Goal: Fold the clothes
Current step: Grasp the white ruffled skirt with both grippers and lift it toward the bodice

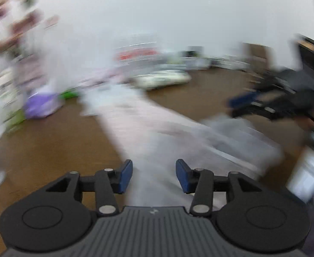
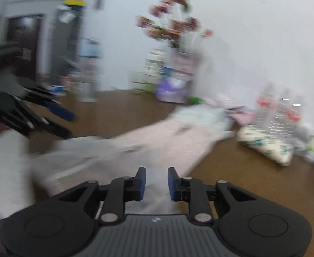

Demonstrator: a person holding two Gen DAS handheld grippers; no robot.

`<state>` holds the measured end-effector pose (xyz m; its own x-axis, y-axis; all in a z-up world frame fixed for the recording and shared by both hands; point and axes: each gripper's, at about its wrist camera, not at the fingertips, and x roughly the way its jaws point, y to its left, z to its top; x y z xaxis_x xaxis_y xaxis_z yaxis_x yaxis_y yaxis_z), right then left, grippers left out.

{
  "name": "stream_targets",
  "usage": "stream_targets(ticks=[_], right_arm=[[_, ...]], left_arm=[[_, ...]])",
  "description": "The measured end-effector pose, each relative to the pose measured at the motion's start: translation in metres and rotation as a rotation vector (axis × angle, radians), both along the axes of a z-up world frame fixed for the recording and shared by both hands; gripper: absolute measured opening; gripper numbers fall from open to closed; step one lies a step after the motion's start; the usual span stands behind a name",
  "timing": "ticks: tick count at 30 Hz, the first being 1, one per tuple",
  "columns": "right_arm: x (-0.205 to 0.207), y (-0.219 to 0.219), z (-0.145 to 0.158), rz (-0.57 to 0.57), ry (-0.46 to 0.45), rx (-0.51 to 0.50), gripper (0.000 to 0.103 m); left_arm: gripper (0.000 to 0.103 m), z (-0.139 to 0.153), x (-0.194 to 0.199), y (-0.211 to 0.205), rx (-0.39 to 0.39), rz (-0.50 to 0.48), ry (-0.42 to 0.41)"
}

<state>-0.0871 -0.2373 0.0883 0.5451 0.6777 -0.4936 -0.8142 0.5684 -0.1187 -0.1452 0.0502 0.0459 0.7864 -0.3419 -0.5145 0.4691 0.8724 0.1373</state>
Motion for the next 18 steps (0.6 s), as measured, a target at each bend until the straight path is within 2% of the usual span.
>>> stream_targets(ticks=[2, 3, 5, 7, 8, 9, 10, 12, 13, 15, 18], right_arm=[[-0.023, 0.002, -0.004, 0.120, 0.017, -0.042, 0.037], [-0.032, 0.006, -0.007, 0.173, 0.014, -0.075, 0.039], [-0.038, 0.014, -0.014, 0.182, 0.011, -0.143, 0.039], [-0.040, 0.023, -0.023, 0.165, 0.005, -0.210, 0.035], [-0.039, 0.024, -0.028, 0.142, 0.005, -0.232, 0.024], [-0.037, 0.021, -0.030, 0.128, 0.014, -0.202, 0.010], [-0.034, 0.019, -0.032, 0.114, 0.059, -0.176, 0.004], [-0.036, 0.016, -0.032, 0.095, 0.095, -0.135, 0.003], [-0.043, 0.015, -0.031, 0.110, 0.097, -0.137, 0.002], [-0.057, 0.014, -0.028, 0.140, 0.101, -0.140, 0.001], [-0.054, 0.008, -0.005, 0.141, 0.074, -0.055, 0.001]], left_arm=[[0.048, -0.011, -0.020, -0.022, 0.096, -0.142, -0.002], [0.048, -0.018, -0.024, -0.029, 0.129, -0.170, 0.006], [0.047, -0.026, -0.021, -0.030, 0.133, -0.165, 0.045], [0.037, -0.033, -0.017, -0.030, 0.136, -0.148, 0.067], [0.033, -0.035, -0.016, -0.030, 0.131, -0.130, 0.055], [0.028, -0.036, -0.013, -0.029, 0.116, -0.121, 0.057], [0.021, -0.036, -0.013, -0.028, 0.105, -0.122, 0.068], [0.008, -0.035, -0.017, -0.027, 0.118, -0.159, 0.080], [0.005, -0.036, -0.021, -0.028, 0.125, -0.175, 0.076], [0.003, -0.033, -0.030, -0.024, 0.121, -0.175, 0.067], [0.003, -0.010, -0.024, -0.012, 0.080, -0.175, 0.027]])
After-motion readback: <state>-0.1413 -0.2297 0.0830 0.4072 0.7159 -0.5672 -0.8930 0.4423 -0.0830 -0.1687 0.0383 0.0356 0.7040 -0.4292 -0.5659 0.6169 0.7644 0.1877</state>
